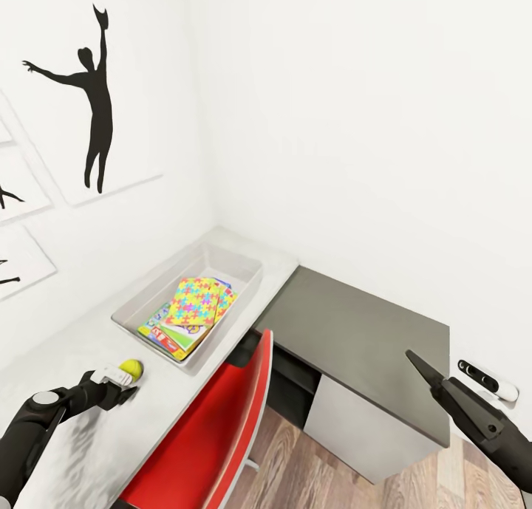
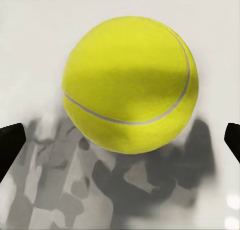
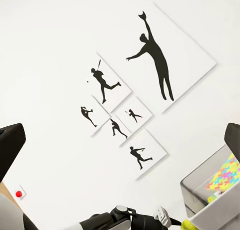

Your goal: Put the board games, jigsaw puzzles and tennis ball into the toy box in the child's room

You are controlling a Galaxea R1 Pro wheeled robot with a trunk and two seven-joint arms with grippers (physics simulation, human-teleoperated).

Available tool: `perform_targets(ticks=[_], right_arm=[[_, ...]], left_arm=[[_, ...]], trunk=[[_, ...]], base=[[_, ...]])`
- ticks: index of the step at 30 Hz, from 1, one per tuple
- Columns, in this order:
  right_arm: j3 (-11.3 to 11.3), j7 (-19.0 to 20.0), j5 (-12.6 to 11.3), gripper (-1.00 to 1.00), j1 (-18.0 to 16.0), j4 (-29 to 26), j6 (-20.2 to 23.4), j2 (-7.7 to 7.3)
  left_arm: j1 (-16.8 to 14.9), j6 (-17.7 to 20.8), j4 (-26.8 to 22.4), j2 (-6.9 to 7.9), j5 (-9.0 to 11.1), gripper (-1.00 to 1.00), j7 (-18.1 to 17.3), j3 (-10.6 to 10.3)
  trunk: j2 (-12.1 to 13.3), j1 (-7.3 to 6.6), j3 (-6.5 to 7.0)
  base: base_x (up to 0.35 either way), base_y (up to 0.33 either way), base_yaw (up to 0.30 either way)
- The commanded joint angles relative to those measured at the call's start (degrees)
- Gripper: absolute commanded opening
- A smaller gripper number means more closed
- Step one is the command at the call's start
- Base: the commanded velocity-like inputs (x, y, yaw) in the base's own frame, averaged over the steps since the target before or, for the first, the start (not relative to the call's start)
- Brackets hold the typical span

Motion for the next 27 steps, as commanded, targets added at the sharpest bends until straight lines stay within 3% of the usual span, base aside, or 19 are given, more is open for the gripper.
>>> perform_targets(ticks=[1,27], right_arm=[[0.0,0.2,-0.1,1.00,0.0,0.0,0.6,-0.03],[0.0,0.3,-0.1,1.00,0.0,0.0,0.6,-0.06]], left_arm=[[0.0,0.3,-0.1,-0.03,-0.3,1.00,-0.4,0.1],[0.0,0.3,-0.1,-0.12,-0.5,1.00,-0.4,-0.2]], trunk=[[-0.1,0.04,-0.11],[-0.1,0.04,-0.11]], base=[[0.020,0.006,0.000],[0.035,0.001,0.000]])
